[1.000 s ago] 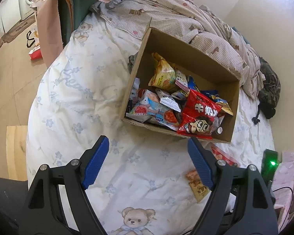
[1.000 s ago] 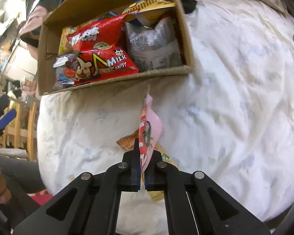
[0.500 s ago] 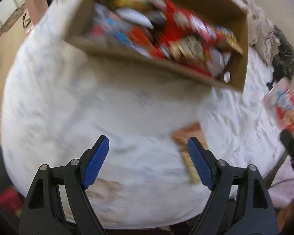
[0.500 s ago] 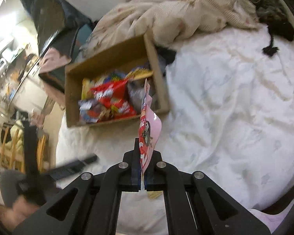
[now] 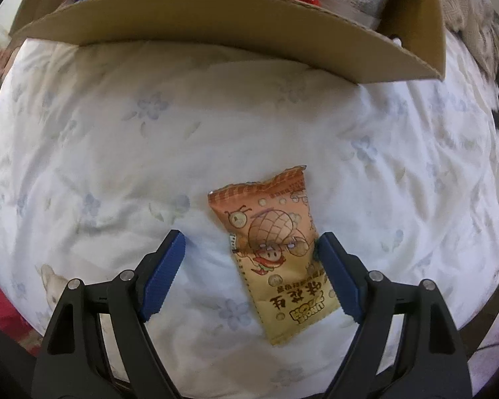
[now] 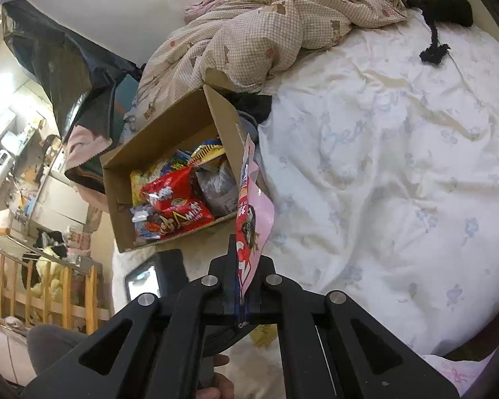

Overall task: Organize snacks
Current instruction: 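Grasp the orange cookie pack with the left gripper while the right lifts the pink pack, then carry the cookie pack and pink pack over the box with both grippers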

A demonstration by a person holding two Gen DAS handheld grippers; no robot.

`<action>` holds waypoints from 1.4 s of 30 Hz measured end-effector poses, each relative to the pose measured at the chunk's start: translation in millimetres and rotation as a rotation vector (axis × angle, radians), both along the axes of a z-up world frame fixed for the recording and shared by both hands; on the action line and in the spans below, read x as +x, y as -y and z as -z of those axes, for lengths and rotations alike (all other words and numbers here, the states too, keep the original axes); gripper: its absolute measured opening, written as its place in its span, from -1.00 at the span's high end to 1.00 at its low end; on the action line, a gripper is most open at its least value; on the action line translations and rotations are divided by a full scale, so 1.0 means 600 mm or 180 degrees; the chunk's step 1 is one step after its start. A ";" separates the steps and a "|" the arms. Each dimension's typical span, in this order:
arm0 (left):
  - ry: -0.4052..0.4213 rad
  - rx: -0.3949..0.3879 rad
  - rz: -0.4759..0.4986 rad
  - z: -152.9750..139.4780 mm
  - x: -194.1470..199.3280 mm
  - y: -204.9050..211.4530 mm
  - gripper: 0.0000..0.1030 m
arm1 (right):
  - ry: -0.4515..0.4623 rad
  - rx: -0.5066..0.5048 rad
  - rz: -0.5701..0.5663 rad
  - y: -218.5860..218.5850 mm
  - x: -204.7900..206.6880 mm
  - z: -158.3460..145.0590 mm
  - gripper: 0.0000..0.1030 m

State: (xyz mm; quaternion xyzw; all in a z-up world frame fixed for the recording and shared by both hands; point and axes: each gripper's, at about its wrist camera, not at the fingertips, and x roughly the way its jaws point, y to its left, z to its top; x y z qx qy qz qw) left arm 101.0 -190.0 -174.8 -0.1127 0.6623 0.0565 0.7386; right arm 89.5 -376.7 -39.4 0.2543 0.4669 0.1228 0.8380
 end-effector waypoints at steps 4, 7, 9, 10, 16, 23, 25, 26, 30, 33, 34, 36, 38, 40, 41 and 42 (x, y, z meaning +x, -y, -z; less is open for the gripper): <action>0.0063 -0.0028 0.0338 -0.008 0.004 0.001 0.21 | 0.0039 0.0016 -0.0043 -0.013 0.006 -0.005 0.98; 0.0107 -0.0046 0.0417 -0.017 0.002 -0.012 0.33 | 0.0049 -0.0005 -0.0071 -0.022 0.008 -0.006 0.98; 0.0119 -0.0043 0.0426 -0.024 -0.001 -0.030 0.34 | 0.0043 0.0003 -0.0086 -0.025 0.008 -0.005 0.98; 0.0124 -0.0038 0.0432 -0.026 0.001 -0.036 0.34 | 0.0043 -0.0005 -0.0095 -0.027 0.008 -0.005 0.98; 0.0253 0.0043 0.0507 -0.056 0.000 -0.112 0.35 | 0.0047 -0.0069 -0.0141 -0.042 0.006 -0.004 0.98; 0.0590 0.0170 0.0656 -0.139 -0.014 -0.177 0.35 | 0.0016 -0.0077 -0.0210 -0.061 0.003 0.001 0.98; 0.0711 0.0197 0.0681 -0.168 -0.017 -0.196 0.35 | 0.0015 -0.0090 -0.0234 -0.067 0.002 0.002 0.98; 0.0761 0.0197 0.0677 -0.182 -0.016 -0.207 0.35 | 0.0017 -0.0093 -0.0243 -0.070 0.002 0.002 0.98; 0.0974 0.0242 0.0672 -0.235 -0.011 -0.260 0.35 | 0.0044 -0.0097 -0.0275 -0.080 0.003 0.002 0.98; 0.1077 0.0299 0.0733 -0.257 -0.010 -0.260 0.35 | 0.0105 -0.0060 -0.0323 -0.087 0.003 -0.003 0.98; 0.1127 0.0328 0.0749 -0.267 -0.007 -0.263 0.35 | 0.0132 -0.0058 -0.0344 -0.090 0.003 -0.005 0.98; 0.1203 0.0384 0.0758 -0.279 0.000 -0.265 0.35 | 0.0179 -0.0055 -0.0378 -0.096 0.001 -0.009 0.98; 0.1278 0.0428 0.0755 -0.291 0.009 -0.272 0.35 | 0.0219 -0.0035 -0.0410 -0.100 0.001 -0.011 0.98; 0.1325 0.0447 0.0755 -0.296 0.017 -0.274 0.35 | 0.0270 -0.0048 -0.0445 -0.107 0.000 -0.015 0.98; 0.1359 0.0473 0.0765 -0.301 0.023 -0.277 0.35 | 0.0292 -0.0052 -0.0459 -0.110 0.000 -0.016 0.98; 0.1373 0.0479 0.0777 -0.303 0.027 -0.278 0.35 | 0.0309 -0.0059 -0.0469 -0.111 0.002 -0.017 0.98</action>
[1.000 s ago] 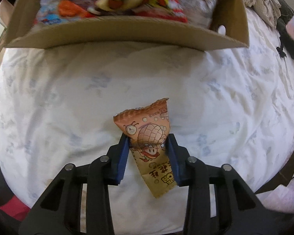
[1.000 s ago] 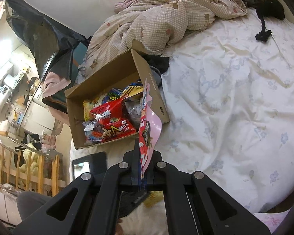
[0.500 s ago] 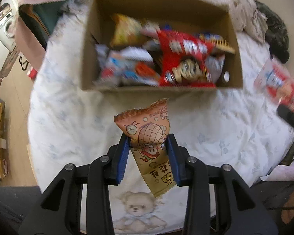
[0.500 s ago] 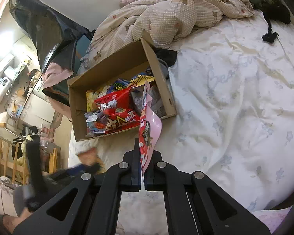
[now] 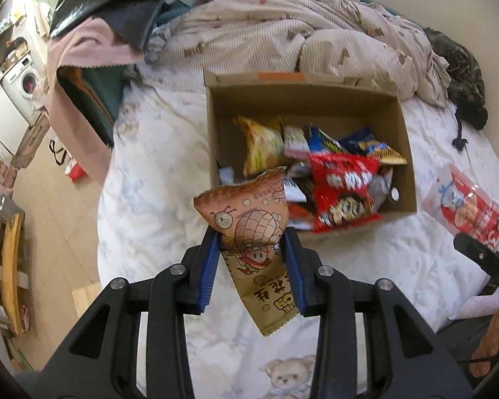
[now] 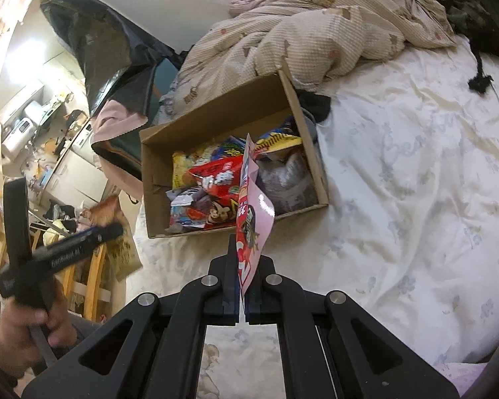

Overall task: Organize snacks
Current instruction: 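Carry the cookie pack and pink pack over the box with both grippers, then open both grippers to drop the cookie pack and pink pack into the box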

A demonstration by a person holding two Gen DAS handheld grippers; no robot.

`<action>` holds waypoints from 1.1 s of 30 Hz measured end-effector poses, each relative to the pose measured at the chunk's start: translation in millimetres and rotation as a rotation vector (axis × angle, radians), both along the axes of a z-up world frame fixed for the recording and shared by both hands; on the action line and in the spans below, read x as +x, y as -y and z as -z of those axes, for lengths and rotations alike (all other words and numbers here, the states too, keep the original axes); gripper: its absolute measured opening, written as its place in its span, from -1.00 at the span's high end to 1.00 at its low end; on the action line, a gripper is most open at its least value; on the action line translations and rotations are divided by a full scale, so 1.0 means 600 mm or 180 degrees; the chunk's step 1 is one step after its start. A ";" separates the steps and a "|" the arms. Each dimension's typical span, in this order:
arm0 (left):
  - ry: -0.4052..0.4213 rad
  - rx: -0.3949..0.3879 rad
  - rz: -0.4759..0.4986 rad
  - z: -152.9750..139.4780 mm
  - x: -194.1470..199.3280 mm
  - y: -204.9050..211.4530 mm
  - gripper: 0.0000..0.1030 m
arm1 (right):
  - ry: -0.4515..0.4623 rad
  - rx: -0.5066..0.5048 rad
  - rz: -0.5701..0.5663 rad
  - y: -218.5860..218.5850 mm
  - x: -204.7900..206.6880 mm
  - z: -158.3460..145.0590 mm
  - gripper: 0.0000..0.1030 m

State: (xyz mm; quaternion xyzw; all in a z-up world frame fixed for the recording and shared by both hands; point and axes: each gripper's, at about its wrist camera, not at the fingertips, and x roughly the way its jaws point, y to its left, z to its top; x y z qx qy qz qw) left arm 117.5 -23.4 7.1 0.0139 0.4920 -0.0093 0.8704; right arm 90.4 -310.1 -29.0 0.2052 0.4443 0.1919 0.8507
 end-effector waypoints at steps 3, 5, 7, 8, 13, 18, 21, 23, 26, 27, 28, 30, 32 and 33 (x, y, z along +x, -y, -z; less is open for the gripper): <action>0.0067 -0.0023 0.0027 -0.011 0.017 -0.007 0.35 | 0.0051 -0.0039 -0.0013 -0.002 0.009 -0.006 0.98; 0.0126 -0.0032 0.0014 -0.018 0.030 -0.010 0.35 | 0.0069 -0.0059 -0.0006 -0.001 0.020 -0.010 0.98; 0.0177 -0.0039 -0.0001 -0.025 0.045 -0.013 0.35 | 0.0075 -0.0047 0.0027 0.002 0.032 -0.013 0.98; 0.0195 -0.0048 -0.0011 -0.028 0.052 -0.015 0.35 | 0.0067 -0.0011 0.0045 0.004 0.038 -0.012 0.98; 0.0249 -0.0133 -0.0063 -0.035 0.095 -0.019 0.35 | 0.0049 0.0010 0.0013 -0.013 0.061 -0.009 0.98; 0.0212 -0.0100 0.0028 -0.021 0.133 0.005 0.35 | 0.0078 0.0031 -0.0120 -0.040 0.103 -0.013 0.98; 0.0122 -0.0049 0.0084 -0.001 0.157 0.022 0.34 | 0.0046 0.0031 -0.0222 -0.060 0.136 -0.009 0.98; 0.0043 -0.0014 0.0125 0.015 0.170 0.033 0.34 | 0.0016 0.0021 -0.0257 -0.074 0.154 -0.003 0.98; 0.0012 0.0065 0.0206 0.032 0.183 0.049 0.34 | -0.0041 0.0056 -0.0296 -0.089 0.176 0.008 0.98; -0.0002 0.0092 0.0227 0.038 0.189 0.053 0.33 | -0.0049 0.0058 -0.0303 -0.091 0.182 0.011 0.98; -0.0025 0.0100 0.0234 0.043 0.193 0.056 0.33 | -0.0062 0.0065 -0.0299 -0.092 0.189 0.014 0.98; -0.0123 0.0055 0.0217 0.057 0.206 0.058 0.30 | -0.0125 0.0137 -0.0294 -0.091 0.204 0.023 0.98; -0.0258 -0.0023 0.0194 0.070 0.220 0.057 0.30 | -0.0232 0.0258 -0.0310 -0.091 0.221 0.035 0.98; -0.0324 -0.0057 0.0172 0.076 0.228 0.058 0.30 | -0.0284 0.0312 -0.0299 -0.090 0.229 0.042 0.98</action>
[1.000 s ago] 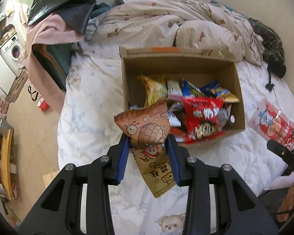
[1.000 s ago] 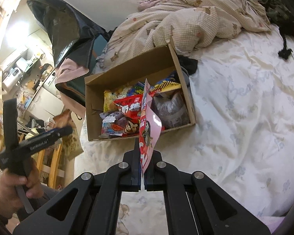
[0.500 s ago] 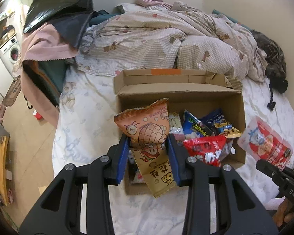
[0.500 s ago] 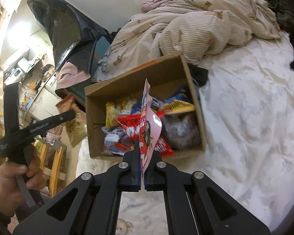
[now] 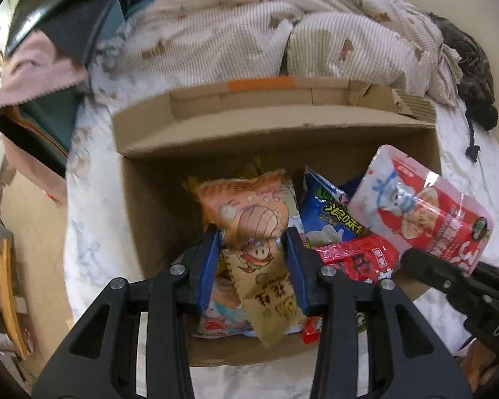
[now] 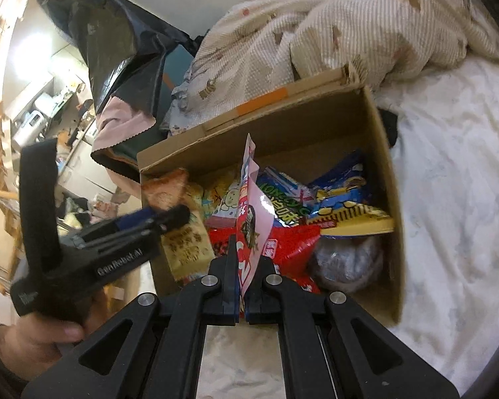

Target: Organize snacks

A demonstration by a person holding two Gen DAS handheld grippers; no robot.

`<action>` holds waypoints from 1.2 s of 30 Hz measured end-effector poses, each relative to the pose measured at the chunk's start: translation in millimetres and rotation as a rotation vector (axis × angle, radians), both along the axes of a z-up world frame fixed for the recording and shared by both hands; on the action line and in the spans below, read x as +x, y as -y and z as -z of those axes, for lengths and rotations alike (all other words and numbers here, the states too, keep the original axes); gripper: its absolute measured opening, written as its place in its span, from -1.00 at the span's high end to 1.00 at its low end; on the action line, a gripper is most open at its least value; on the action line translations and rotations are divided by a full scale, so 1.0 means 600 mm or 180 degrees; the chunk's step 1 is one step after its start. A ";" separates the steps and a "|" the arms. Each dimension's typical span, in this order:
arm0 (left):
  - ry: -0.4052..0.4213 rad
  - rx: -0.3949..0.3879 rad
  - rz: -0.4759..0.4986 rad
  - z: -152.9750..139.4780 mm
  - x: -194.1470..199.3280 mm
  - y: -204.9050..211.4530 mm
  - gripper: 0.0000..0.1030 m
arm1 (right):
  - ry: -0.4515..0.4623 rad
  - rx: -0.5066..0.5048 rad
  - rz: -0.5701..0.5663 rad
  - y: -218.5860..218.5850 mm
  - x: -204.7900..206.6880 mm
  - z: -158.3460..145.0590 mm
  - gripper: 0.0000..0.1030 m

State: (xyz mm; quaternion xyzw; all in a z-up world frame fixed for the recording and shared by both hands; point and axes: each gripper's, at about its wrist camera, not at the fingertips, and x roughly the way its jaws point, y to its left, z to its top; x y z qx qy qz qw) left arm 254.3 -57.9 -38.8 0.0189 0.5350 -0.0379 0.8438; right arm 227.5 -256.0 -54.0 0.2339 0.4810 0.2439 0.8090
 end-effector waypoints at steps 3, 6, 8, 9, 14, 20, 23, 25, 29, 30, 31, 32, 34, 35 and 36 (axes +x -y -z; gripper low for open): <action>-0.0027 -0.0038 -0.0077 0.003 0.012 0.003 0.30 | -0.0020 0.0000 0.0036 -0.004 0.012 0.003 0.98; 0.0022 -0.0006 -0.0092 0.000 0.022 0.009 0.29 | -0.0061 0.0103 0.0053 -0.005 0.016 0.006 0.97; 0.0030 0.0014 -0.0109 0.000 0.026 0.010 0.27 | -0.0093 0.0151 0.0023 -0.008 0.017 0.006 0.93; 0.0020 0.0019 -0.0120 0.000 0.027 0.009 0.15 | -0.0101 0.0163 0.0023 -0.008 0.017 0.006 0.90; 0.0113 0.0079 -0.0198 -0.011 0.022 0.001 -0.41 | -0.0085 0.0067 0.0062 -0.006 0.016 0.000 0.86; 0.0172 -0.0109 -0.0305 -0.034 0.015 -0.016 -0.52 | 0.0048 -0.0166 0.0185 0.002 0.013 -0.018 0.23; 0.0288 -0.0059 -0.0303 -0.049 0.008 -0.019 -0.52 | 0.0019 -0.0132 0.0230 0.006 0.010 -0.016 -0.69; 0.0417 -0.0047 -0.0267 -0.061 -0.003 -0.023 -0.52 | 0.0007 -0.0127 0.0190 0.004 0.008 -0.018 -0.69; 0.0546 -0.0030 -0.0238 -0.079 -0.024 -0.031 -0.52 | 0.0108 -0.0164 0.0187 0.011 -0.004 -0.036 -0.69; 0.0557 -0.0008 -0.0266 -0.084 -0.030 -0.034 -0.52 | 0.0133 -0.0162 0.0191 0.013 -0.008 -0.040 -0.69; 0.0571 -0.0002 -0.0286 -0.088 -0.036 -0.037 -0.52 | 0.0156 -0.0157 0.0199 0.017 -0.014 -0.045 -0.69; 0.0585 -0.0001 -0.0303 -0.092 -0.041 -0.040 -0.52 | 0.0182 -0.0147 0.0213 0.020 -0.020 -0.051 -0.69; 0.0632 -0.0003 -0.0347 -0.102 -0.054 -0.047 -0.52 | 0.0255 -0.0142 0.0235 0.025 -0.033 -0.063 -0.69; 0.0674 0.0003 -0.0370 -0.107 -0.062 -0.049 -0.52 | 0.0300 -0.0159 0.0235 0.025 -0.040 -0.070 -0.69; 0.0722 -0.0001 -0.0384 -0.113 -0.072 -0.053 -0.52 | 0.0361 -0.0193 0.0234 0.025 -0.048 -0.078 -0.69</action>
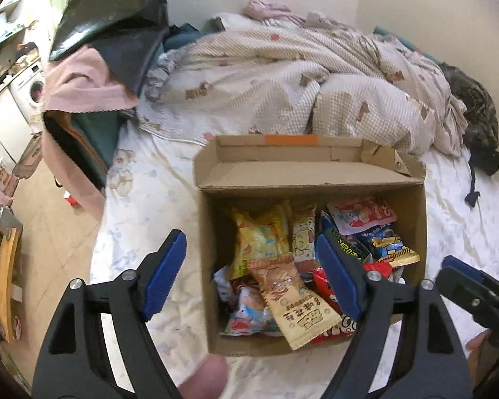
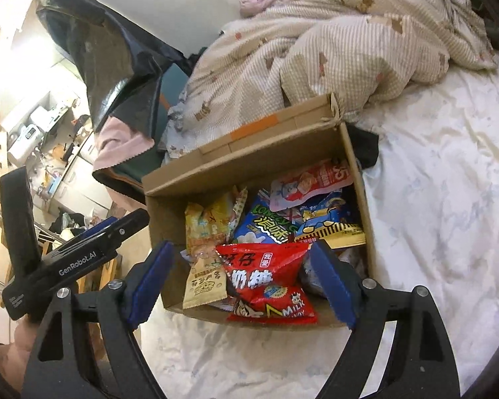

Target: Organize snacks

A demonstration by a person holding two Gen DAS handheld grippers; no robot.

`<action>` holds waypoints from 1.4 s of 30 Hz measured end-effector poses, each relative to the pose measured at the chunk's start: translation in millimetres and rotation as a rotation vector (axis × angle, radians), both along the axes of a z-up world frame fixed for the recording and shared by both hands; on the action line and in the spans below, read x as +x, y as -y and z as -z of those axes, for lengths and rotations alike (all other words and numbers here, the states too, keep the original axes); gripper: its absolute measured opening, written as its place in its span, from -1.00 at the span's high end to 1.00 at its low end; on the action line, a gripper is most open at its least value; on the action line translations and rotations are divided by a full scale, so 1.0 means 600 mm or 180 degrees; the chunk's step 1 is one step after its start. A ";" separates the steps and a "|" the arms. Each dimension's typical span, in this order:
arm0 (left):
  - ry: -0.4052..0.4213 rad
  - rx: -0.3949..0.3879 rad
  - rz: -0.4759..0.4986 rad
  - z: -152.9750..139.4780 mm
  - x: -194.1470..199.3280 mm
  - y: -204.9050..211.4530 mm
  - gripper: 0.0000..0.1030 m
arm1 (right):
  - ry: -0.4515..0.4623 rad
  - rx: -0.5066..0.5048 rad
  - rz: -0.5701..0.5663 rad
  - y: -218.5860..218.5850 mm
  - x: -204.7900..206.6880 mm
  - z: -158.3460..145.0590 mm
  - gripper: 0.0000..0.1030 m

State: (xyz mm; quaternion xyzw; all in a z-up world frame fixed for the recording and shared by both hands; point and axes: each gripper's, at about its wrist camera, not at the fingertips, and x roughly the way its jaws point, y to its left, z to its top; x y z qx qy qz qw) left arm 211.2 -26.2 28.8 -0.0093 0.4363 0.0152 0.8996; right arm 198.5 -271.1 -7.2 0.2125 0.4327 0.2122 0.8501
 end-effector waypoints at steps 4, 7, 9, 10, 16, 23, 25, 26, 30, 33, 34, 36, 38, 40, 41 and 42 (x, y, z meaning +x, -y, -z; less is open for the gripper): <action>0.0165 -0.0064 -0.0073 -0.019 -0.044 -0.015 -0.60 | 0.0335 -0.0208 0.0019 -0.005 -0.041 -0.036 -0.86; 0.0276 -0.0135 -0.0069 -0.028 -0.078 -0.020 -0.89 | 0.0569 -0.0344 0.0043 -0.007 -0.071 -0.056 -0.96; 0.0352 -0.0097 -0.0057 -0.033 -0.107 -0.021 -0.95 | 0.0677 -0.0462 0.0092 -0.009 -0.092 -0.063 -0.99; 0.0376 -0.0099 -0.0053 -0.035 -0.117 -0.021 -0.96 | 0.0706 -0.0506 0.0126 -0.008 -0.102 -0.064 -0.99; 0.0556 -0.0067 -0.0011 -0.041 -0.210 -0.032 -0.99 | 0.0812 -0.0685 0.0186 -0.015 -0.159 -0.069 -0.99; 0.0579 -0.0090 -0.0187 -0.028 -0.279 -0.066 -1.00 | 0.0981 -0.0927 0.0256 -0.032 -0.223 -0.070 -0.99; 0.0608 -0.0173 -0.0235 -0.021 -0.293 -0.073 -0.99 | 0.1049 -0.0970 0.0304 -0.036 -0.238 -0.067 -0.99; 0.0635 -0.0194 -0.0250 -0.017 -0.297 -0.076 -0.99 | 0.1085 -0.0985 0.0339 -0.036 -0.245 -0.065 -1.00; 0.0654 -0.0085 -0.0205 0.002 -0.313 -0.075 -1.00 | 0.1145 -0.0948 0.0375 -0.037 -0.264 -0.047 -1.00; 0.0717 -0.0144 -0.0177 0.001 -0.321 -0.074 -1.00 | 0.1074 -0.0979 0.0418 -0.038 -0.264 -0.031 -1.00; 0.0755 -0.0134 -0.0178 0.000 -0.324 -0.073 -1.00 | 0.1052 -0.0992 0.0422 -0.040 -0.261 -0.027 -1.00; 0.0808 -0.0069 -0.0188 -0.001 -0.329 -0.067 -1.00 | 0.1036 -0.1013 0.0427 -0.044 -0.257 -0.021 -1.00; 0.0839 -0.0087 -0.0157 -0.003 -0.333 -0.064 -1.00 | 0.1029 -0.1032 0.0447 -0.046 -0.255 -0.017 -1.00; 0.0863 -0.0119 -0.0119 -0.004 -0.337 -0.061 -1.00 | 0.1043 -0.1070 0.0467 -0.046 -0.255 -0.016 -1.00; 0.0868 -0.0123 -0.0120 -0.004 -0.337 -0.060 -1.00 | 0.1049 -0.1082 0.0479 -0.045 -0.256 -0.016 -1.00; 0.0863 -0.0131 -0.0130 -0.003 -0.336 -0.061 -1.00 | 0.1051 -0.1091 0.0492 -0.044 -0.256 -0.016 -1.00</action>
